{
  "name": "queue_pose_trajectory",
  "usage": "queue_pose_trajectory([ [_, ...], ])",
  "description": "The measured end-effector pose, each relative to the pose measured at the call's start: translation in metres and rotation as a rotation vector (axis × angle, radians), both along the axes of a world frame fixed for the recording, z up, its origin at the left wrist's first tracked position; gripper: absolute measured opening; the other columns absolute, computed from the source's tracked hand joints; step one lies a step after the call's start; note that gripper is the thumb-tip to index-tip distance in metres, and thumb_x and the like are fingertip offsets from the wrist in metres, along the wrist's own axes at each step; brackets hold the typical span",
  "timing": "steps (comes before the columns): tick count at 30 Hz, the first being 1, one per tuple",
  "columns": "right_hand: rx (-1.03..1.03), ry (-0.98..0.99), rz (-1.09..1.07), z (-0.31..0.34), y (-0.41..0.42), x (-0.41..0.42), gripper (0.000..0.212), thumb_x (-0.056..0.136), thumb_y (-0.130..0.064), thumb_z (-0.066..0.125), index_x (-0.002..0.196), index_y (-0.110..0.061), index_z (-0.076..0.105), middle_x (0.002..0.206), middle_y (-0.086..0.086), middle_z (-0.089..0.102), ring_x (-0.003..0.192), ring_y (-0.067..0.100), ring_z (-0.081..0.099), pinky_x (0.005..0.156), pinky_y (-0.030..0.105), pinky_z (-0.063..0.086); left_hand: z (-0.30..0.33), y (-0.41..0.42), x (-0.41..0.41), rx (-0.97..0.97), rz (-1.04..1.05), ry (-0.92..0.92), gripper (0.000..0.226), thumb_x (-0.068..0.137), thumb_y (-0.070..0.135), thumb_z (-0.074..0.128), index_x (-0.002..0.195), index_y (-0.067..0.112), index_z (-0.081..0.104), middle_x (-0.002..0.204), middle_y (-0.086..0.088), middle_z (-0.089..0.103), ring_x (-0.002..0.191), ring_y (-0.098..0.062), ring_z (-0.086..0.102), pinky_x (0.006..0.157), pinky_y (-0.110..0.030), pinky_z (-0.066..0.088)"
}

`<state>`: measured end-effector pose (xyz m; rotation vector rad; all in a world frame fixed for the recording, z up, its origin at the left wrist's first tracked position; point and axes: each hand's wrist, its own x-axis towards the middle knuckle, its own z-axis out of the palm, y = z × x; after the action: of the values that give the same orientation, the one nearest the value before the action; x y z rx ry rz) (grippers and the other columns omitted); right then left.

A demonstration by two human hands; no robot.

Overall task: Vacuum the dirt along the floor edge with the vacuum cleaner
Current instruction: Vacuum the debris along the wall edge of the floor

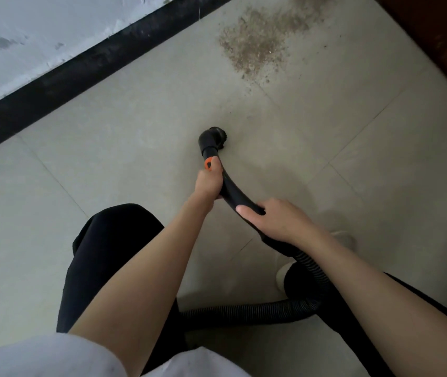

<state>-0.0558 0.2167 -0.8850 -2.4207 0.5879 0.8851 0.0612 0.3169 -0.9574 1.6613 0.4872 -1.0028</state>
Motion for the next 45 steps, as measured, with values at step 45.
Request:
queue_pose_trajectory([
  [45, 0.277, -0.014, 0.192, -0.006, -0.154, 0.046, 0.059, 0.091, -0.069, 0.036, 0.068, -0.016, 0.05, 0.069, 0.003, 0.056, 0.07, 0.028, 0.058, 0.06, 0.033, 0.039, 0.025, -0.139, 0.007, 0.06, 0.402, 0.002, 0.049, 0.099, 0.046, 0.038, 0.12, 0.002, 0.044, 0.094, -0.008, 0.053, 0.081, -0.022, 0.055, 0.07, -0.033, 0.045],
])
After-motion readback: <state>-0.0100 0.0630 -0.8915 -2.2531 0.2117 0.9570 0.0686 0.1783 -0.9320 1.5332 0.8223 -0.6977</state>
